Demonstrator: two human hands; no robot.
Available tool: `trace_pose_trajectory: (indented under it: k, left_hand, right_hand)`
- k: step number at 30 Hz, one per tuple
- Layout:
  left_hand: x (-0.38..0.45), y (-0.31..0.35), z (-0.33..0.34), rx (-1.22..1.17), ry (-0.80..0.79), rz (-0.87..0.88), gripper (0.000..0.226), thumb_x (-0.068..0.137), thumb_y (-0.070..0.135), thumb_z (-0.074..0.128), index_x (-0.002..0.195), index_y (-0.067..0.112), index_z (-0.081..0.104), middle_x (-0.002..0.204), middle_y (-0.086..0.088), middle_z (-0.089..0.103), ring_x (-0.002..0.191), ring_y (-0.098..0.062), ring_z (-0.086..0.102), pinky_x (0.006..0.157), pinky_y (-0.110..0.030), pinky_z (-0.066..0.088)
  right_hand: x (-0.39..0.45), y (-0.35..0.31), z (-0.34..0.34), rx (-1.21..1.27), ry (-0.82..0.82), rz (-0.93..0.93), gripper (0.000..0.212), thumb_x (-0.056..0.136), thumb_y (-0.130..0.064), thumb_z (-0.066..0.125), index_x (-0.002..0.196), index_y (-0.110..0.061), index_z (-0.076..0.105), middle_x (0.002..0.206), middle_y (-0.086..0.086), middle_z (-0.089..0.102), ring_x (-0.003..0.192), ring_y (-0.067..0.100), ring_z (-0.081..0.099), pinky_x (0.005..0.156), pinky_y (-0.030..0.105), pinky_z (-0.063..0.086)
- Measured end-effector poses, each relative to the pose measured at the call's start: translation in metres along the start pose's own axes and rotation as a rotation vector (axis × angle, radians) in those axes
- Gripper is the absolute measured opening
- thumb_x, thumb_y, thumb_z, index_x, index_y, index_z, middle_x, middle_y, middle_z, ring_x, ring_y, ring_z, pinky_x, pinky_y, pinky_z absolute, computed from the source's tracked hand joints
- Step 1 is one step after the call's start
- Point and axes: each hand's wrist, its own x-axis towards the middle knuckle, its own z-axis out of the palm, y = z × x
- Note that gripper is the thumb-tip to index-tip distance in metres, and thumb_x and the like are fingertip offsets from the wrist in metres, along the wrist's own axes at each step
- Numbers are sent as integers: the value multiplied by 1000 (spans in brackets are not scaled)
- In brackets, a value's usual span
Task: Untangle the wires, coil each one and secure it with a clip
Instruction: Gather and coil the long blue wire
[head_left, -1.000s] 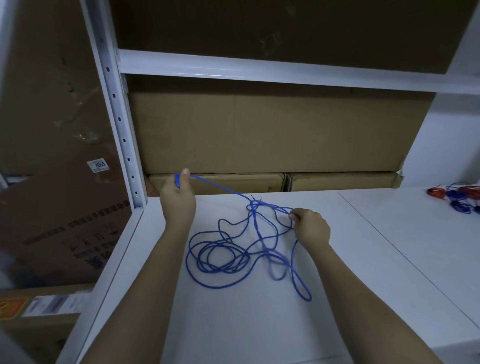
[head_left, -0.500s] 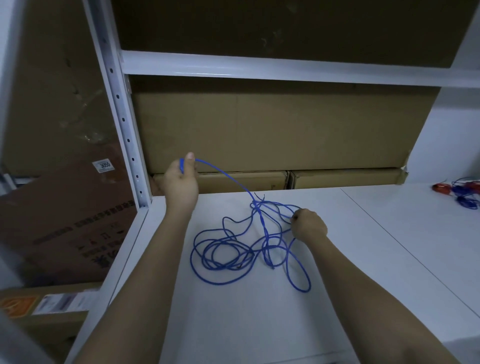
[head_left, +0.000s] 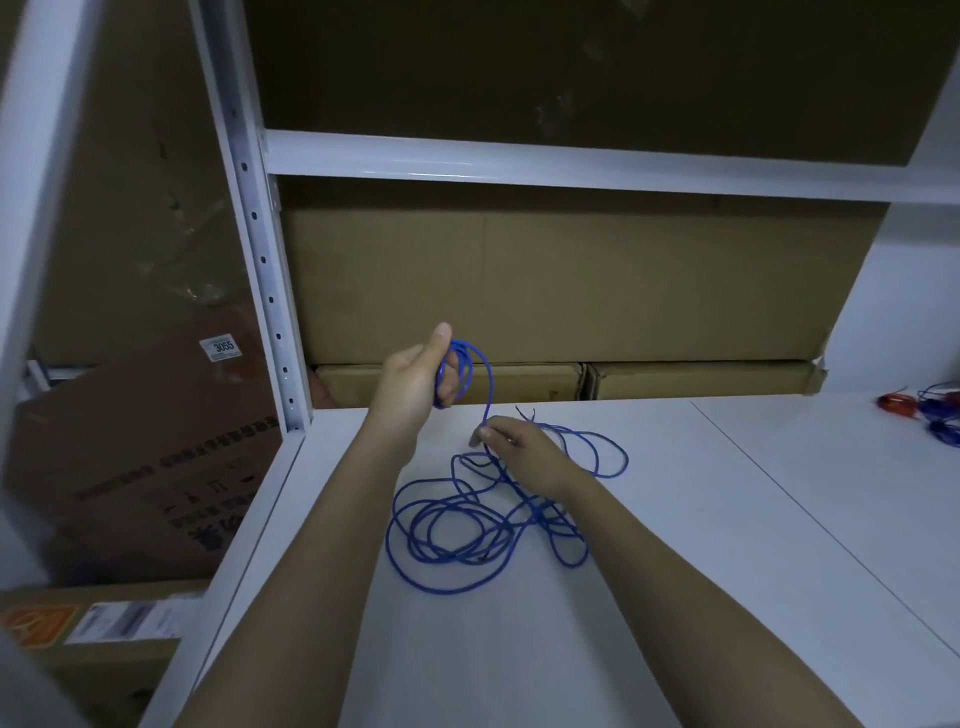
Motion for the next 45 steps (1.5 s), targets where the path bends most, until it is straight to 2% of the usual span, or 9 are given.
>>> trace_pose_trajectory:
  k: [7,12,15,21,23,28,33,38,45]
  left_hand:
    - [-6,12,-14,-542,-150,-134,40,104,34,28,77,11,45,47,7,39,45,-7,37,55,-15,40]
    - [2,3,-7,-338,179,-48,24,103,10,35,86,14,52,70,5,64,68,-7,60,83,-27,43]
    - [3,-18,-3,43,201,28,21,100,11,39,83,14,51,110,-1,50,97,-11,49,94,-25,35]
    - [-9,-57,-5,820,-132,194,32,103,35,33,88,8,41,66,1,36,59,-18,38,59,-33,36]
    - [-15,-59,-5,878,-216,230,49,102,46,26,87,6,49,65,-1,31,58,-19,36,55,-32,33]
    - [-19,-54,-1,706,-475,-47,46,91,44,58,63,16,35,59,1,33,53,-11,31,57,-27,26]
    - [-13,-50,-4,642,-439,-10,40,93,33,60,64,15,39,58,2,36,49,-8,31,54,-26,27]
    - [-9,-43,-5,804,-293,28,40,93,34,59,65,16,37,60,0,38,54,-13,36,54,-30,27]
    - [5,-43,-17,843,86,210,44,97,37,51,63,20,27,57,-2,38,62,-32,47,54,-36,29]
  right_hand:
    - [-8,-4,20,-14,56,3,30,104,-27,37,75,-23,41,65,-5,49,63,12,57,68,33,45]
    - [-23,-10,32,-176,176,-164,20,103,-25,40,86,-18,48,68,-11,51,65,1,48,56,19,31]
    - [-31,-10,38,-333,273,-272,21,100,-26,46,99,-12,62,82,-2,61,71,7,49,61,24,36]
    - [-37,-21,15,-182,374,-234,13,83,-15,61,95,-18,61,72,-6,51,67,11,48,63,23,38]
    - [-38,-21,5,-135,330,-196,23,79,-13,64,94,-25,52,77,-6,52,77,13,50,70,27,41]
    - [-44,-10,-8,-228,330,-241,29,73,-19,66,95,-27,50,93,-15,52,95,12,44,80,26,42]
    - [-44,-1,-16,-243,327,-222,3,89,-16,64,88,-13,63,75,-10,55,69,2,49,62,18,37]
    - [-42,7,-20,25,437,10,15,94,-18,59,82,-19,68,59,-10,58,56,3,53,61,24,44]
    - [-29,20,-43,-68,653,212,22,96,-29,56,104,-18,73,100,2,72,94,20,61,77,30,45]
